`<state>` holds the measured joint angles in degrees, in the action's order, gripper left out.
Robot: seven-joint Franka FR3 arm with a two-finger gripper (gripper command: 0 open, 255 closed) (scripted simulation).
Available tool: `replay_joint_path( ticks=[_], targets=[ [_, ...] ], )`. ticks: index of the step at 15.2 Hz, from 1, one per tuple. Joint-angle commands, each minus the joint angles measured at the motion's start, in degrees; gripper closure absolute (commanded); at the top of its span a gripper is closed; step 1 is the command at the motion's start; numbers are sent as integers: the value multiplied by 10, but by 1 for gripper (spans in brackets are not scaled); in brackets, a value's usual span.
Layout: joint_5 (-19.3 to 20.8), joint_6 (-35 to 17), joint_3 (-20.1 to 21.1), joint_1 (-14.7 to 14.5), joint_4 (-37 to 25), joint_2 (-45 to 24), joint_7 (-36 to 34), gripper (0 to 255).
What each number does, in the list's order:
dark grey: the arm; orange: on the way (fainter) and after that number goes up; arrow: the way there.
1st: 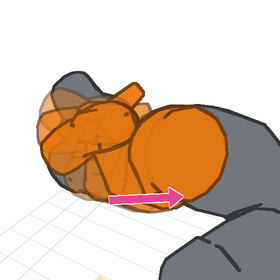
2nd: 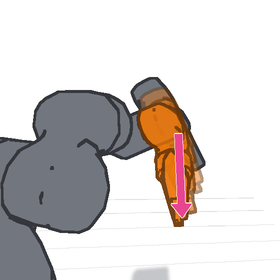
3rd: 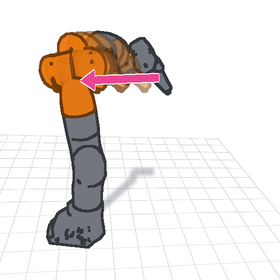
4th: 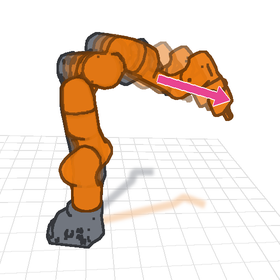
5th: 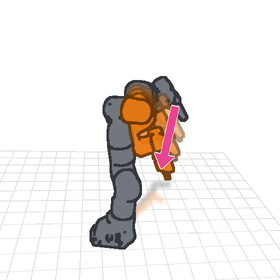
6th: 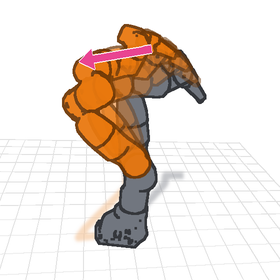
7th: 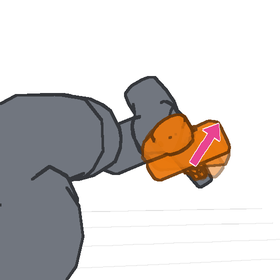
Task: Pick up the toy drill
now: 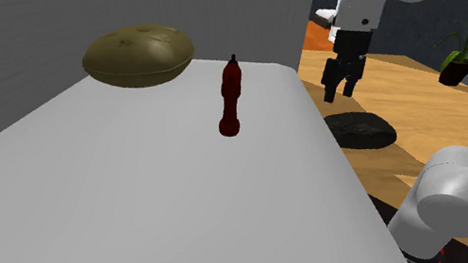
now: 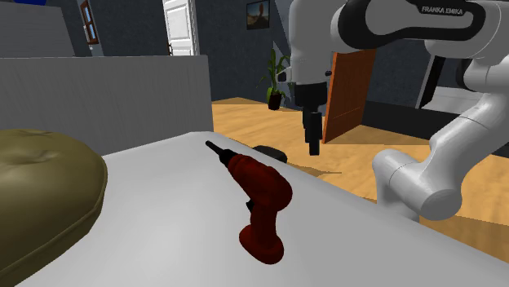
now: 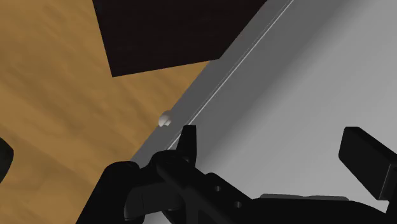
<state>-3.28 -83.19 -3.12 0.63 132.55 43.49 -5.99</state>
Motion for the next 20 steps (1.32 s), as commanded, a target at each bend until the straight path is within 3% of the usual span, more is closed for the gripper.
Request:
replay_joint_path(
  ticks=[1,11,20],
  targets=[
    [0,0,0,0,0,0,0,0],
    [-86,-2,120,7,-139,-108,-236,0],
    [-95,2,213,21,-336,-266,-454,0]
  ],
)
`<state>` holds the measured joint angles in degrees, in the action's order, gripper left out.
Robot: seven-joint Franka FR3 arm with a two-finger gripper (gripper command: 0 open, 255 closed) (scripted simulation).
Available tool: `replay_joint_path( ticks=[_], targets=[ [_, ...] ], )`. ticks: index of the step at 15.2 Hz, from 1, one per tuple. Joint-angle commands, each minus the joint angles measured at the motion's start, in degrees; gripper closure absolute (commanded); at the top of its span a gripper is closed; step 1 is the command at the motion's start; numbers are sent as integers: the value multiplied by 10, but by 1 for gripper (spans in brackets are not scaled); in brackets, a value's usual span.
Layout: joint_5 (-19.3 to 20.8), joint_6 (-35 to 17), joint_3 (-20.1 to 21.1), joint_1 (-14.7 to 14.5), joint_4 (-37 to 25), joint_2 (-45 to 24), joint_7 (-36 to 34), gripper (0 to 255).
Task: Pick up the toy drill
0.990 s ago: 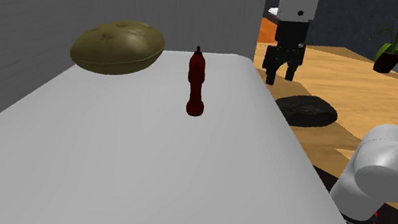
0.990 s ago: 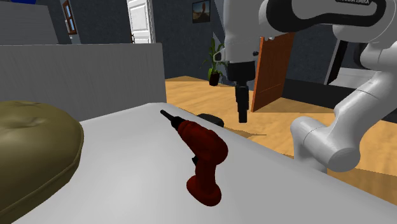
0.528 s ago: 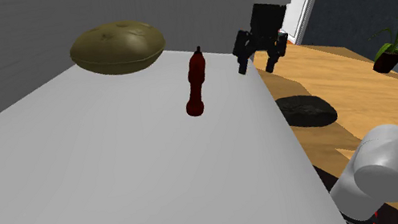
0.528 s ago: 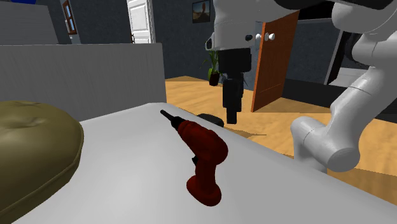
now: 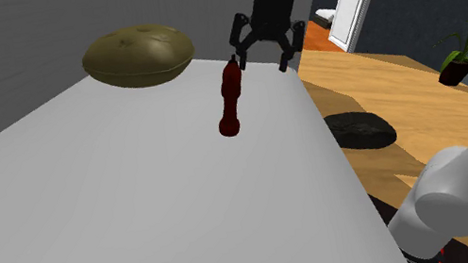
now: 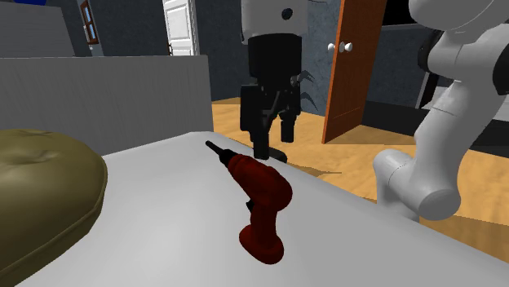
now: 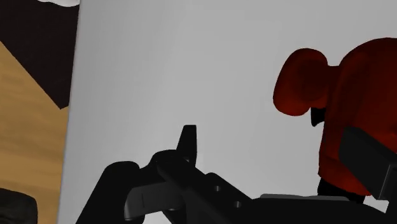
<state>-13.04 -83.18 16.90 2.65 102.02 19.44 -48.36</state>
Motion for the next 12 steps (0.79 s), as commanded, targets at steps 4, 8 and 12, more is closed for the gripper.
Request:
replay_joint_path(
  ticks=[4,8,12],
  targets=[
    [28,16,51,-1,-149,-118,-133,0],
    [26,-9,50,-2,-117,-109,-131,0],
    [21,-46,49,-2,-65,-94,-122,0]
  ],
)
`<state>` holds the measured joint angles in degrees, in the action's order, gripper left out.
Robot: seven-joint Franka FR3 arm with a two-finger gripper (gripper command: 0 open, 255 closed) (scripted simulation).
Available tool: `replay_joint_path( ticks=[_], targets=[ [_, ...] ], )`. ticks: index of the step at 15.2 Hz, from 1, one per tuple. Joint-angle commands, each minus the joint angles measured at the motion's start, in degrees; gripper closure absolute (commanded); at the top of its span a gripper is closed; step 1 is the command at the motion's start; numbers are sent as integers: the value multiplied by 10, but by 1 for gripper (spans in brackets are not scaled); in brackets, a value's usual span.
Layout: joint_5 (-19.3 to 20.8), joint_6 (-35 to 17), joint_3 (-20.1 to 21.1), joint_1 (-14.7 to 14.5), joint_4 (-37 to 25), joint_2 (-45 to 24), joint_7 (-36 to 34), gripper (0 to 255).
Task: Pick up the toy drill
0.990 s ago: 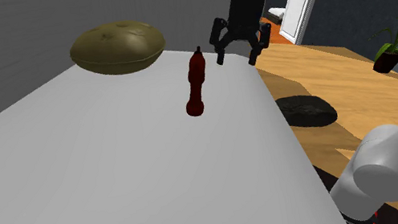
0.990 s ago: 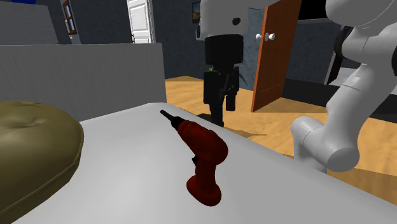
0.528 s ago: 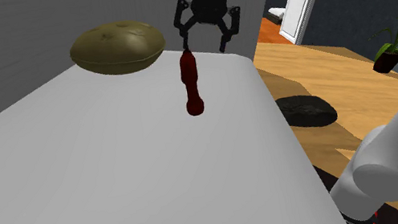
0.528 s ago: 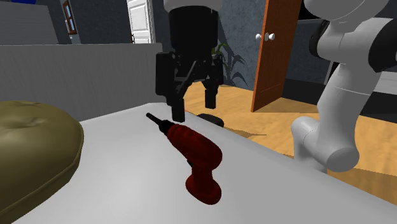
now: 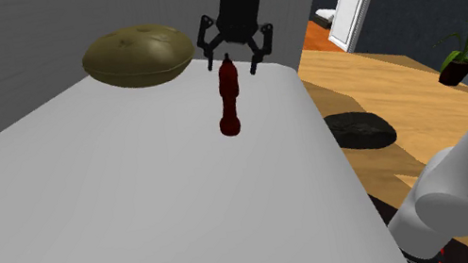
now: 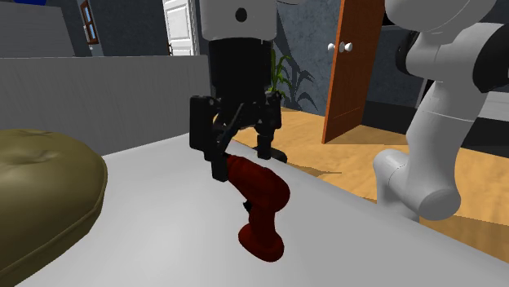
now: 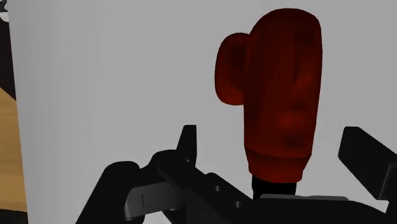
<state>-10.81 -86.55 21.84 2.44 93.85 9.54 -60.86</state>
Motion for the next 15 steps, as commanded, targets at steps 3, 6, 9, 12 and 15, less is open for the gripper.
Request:
replay_joint_path(
  ticks=[3,6,9,12,15],
  targets=[
    [-2,-12,-1,0,17,5,3,255],
    [-2,-13,-1,0,18,5,3,255],
    [-2,-12,0,0,17,5,3,255],
    [-2,-12,-1,0,17,5,3,255],
    [1,12,0,0,-17,-4,-3,255]
  ],
)
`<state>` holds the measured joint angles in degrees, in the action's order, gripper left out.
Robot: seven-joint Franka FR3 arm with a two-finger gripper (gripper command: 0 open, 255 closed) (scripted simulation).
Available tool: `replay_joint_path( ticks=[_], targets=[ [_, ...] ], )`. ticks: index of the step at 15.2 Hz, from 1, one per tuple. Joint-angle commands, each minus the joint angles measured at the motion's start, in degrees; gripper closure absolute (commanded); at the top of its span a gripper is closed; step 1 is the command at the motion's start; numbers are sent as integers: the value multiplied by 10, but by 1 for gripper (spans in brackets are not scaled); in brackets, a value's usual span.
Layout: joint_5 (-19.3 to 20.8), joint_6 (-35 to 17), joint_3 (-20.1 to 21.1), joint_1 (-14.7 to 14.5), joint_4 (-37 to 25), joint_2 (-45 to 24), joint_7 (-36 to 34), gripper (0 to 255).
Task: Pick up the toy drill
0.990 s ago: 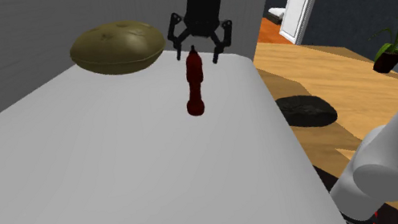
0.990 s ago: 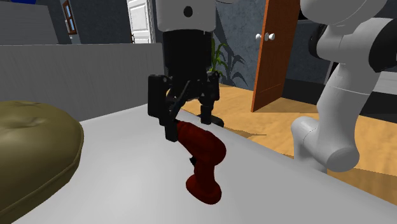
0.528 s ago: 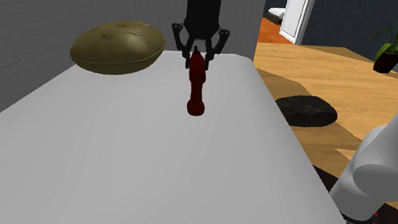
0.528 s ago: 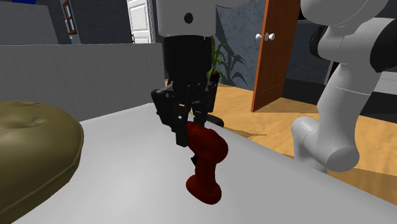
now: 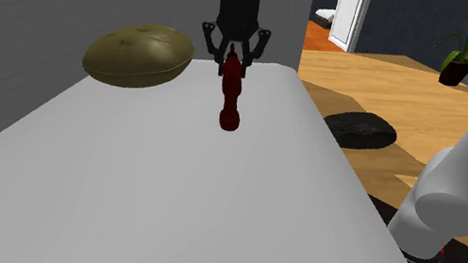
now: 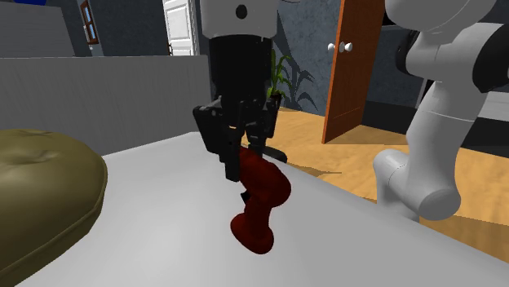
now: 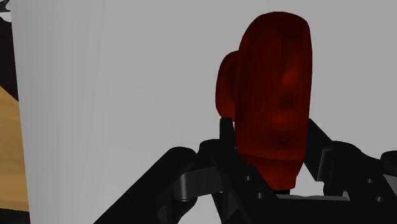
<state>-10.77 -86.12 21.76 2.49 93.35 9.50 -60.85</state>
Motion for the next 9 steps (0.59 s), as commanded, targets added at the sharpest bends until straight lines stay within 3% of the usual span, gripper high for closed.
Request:
replay_joint_path(
  ticks=[1,9],
  targets=[
    [2,16,1,0,-24,-7,-5,255],
    [14,84,6,-2,-127,-43,-23,255]
  ],
)
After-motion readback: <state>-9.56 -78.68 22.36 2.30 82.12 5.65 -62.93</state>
